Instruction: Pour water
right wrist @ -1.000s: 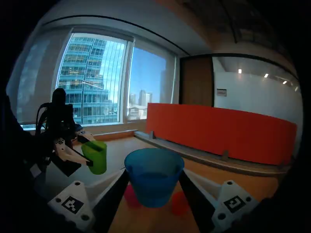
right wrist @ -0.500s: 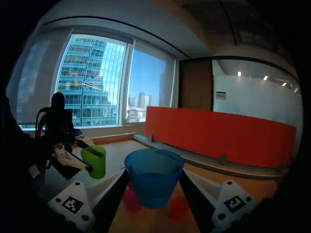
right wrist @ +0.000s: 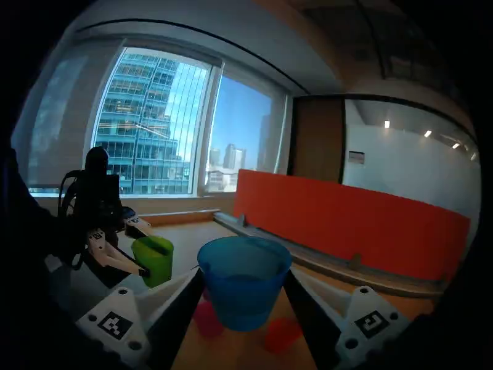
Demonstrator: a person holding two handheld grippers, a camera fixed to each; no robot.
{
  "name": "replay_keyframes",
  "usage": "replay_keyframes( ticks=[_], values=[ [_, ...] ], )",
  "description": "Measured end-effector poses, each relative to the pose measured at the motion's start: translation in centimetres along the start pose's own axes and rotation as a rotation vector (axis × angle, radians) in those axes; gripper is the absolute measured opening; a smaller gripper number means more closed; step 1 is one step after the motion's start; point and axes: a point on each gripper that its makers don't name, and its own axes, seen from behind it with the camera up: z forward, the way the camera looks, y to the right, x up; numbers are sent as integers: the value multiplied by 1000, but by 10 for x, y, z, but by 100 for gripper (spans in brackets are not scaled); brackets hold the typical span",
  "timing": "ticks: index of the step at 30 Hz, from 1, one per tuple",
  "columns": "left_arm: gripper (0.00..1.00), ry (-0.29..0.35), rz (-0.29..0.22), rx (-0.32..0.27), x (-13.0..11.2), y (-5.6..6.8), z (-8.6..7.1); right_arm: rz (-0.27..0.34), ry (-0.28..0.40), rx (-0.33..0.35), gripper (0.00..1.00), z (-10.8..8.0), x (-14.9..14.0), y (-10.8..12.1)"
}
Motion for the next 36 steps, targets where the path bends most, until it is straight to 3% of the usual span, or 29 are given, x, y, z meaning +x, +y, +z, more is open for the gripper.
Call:
replay_keyframes(
  ticks=[15, 36],
  values=[
    [85, 47, 25, -43, 11, 19, 4, -60, 9, 48, 89, 14, 27, -10],
    [84, 36, 31, -67, 8, 31, 8, -227, 11, 105, 88, 34, 44, -27]
  ],
)
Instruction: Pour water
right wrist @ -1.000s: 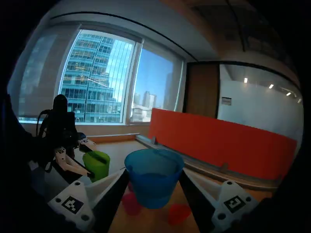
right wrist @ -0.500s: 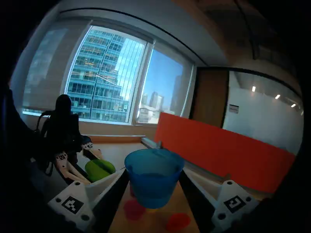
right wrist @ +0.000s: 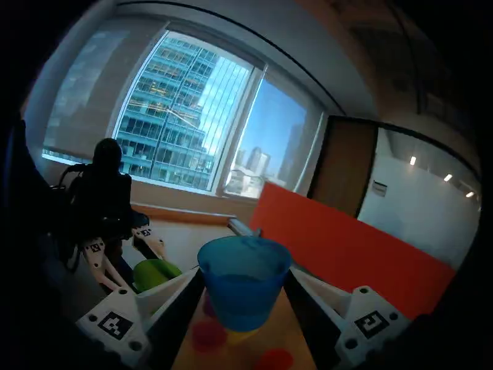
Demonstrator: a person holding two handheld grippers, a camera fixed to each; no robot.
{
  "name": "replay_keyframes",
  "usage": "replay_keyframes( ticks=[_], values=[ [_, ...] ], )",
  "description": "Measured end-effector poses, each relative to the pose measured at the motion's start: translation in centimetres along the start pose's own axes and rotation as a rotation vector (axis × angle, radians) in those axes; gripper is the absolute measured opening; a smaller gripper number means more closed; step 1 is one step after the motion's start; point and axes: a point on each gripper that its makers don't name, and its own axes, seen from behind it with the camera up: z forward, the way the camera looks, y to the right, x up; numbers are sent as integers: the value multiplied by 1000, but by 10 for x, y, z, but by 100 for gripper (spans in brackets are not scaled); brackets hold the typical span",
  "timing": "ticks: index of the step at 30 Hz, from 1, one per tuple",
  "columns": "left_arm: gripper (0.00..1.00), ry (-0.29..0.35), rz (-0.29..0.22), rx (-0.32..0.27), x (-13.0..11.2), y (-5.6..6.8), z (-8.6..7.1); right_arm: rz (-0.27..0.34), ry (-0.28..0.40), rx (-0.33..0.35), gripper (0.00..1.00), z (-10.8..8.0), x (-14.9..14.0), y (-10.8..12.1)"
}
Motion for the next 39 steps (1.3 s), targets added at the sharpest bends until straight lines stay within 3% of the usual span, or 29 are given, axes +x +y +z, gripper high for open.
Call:
replay_keyframes(
  ticks=[39],
  values=[
    [84, 12, -7, -39, 5, 19, 5, -396, 30, 0, 88, 20, 38, 16]
  ],
)
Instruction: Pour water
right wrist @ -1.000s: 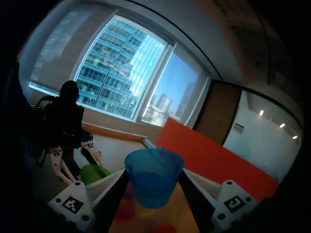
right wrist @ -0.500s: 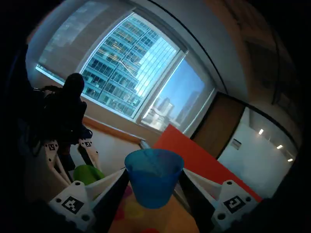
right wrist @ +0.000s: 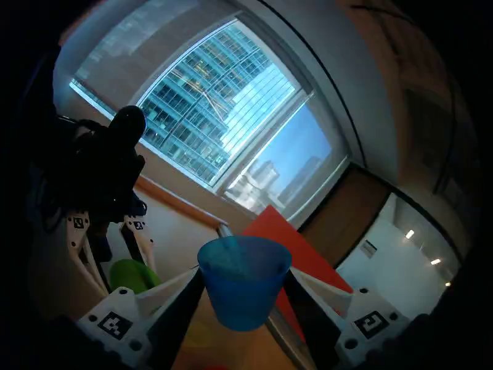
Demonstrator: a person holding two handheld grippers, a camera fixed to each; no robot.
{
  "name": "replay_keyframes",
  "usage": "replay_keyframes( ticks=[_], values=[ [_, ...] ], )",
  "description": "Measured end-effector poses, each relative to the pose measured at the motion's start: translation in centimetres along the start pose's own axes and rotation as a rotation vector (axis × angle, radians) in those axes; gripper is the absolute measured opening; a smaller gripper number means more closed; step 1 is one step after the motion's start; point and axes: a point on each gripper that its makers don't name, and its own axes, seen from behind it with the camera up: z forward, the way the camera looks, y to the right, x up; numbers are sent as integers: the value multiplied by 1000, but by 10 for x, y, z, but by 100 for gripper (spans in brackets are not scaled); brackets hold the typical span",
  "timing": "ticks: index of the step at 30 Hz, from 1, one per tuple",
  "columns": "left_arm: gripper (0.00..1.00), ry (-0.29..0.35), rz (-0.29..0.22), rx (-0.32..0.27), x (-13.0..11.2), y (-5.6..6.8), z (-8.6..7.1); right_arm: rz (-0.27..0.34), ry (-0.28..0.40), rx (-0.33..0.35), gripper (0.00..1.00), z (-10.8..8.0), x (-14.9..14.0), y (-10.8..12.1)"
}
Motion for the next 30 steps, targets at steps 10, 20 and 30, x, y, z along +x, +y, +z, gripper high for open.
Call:
replay_keyframes(
  ticks=[10, 20, 30],
  values=[
    [84, 1, -1, -7, 0, 2, 1, -81, -10, -5, 88, 4, -2, 6],
    [84, 5, -2, -6, 1, 2, 1, -164, -10, -12, 88, 4, 1, 11],
    [84, 6, 0, -9, 4, 3, 2, -248, -12, -24, 88, 2, 4, 13]
  ],
)
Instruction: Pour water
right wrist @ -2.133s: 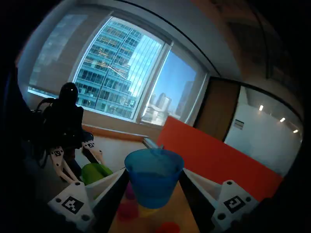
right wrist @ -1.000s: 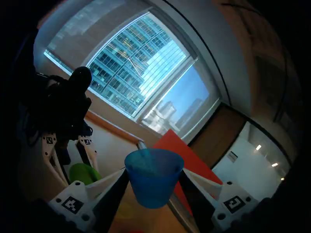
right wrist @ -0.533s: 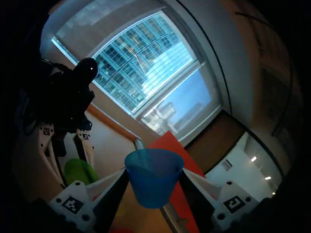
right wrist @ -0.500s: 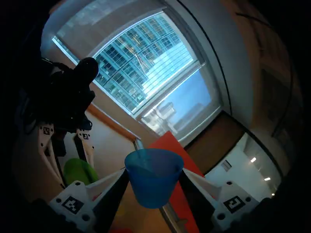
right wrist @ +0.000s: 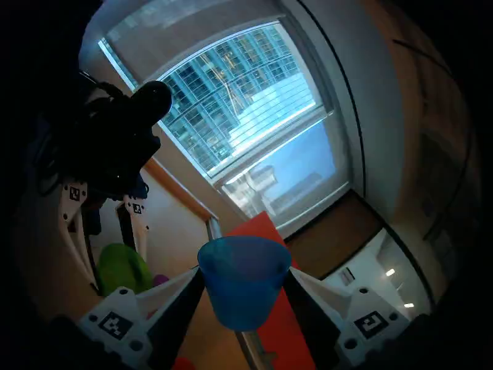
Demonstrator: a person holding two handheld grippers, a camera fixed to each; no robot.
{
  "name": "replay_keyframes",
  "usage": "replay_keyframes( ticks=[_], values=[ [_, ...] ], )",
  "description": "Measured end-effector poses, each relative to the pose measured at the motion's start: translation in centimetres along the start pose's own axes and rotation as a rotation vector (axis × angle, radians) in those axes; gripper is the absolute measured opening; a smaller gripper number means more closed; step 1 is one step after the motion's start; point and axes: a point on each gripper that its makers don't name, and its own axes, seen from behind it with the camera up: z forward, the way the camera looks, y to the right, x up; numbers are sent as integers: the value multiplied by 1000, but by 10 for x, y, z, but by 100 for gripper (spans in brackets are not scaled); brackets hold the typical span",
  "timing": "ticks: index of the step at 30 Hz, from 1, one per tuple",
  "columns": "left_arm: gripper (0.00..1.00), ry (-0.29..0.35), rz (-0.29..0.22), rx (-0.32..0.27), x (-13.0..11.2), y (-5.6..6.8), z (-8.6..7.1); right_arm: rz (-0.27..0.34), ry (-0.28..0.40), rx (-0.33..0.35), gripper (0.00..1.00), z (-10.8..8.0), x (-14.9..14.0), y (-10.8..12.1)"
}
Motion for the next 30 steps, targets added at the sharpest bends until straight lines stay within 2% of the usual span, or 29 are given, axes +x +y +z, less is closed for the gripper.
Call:
replay_keyframes(
  ticks=[30],
  values=[
    [84, 2, -2, -3, 2, -1, 1, -183, -22, -21, 88, 3, -4, 9]
  ],
)
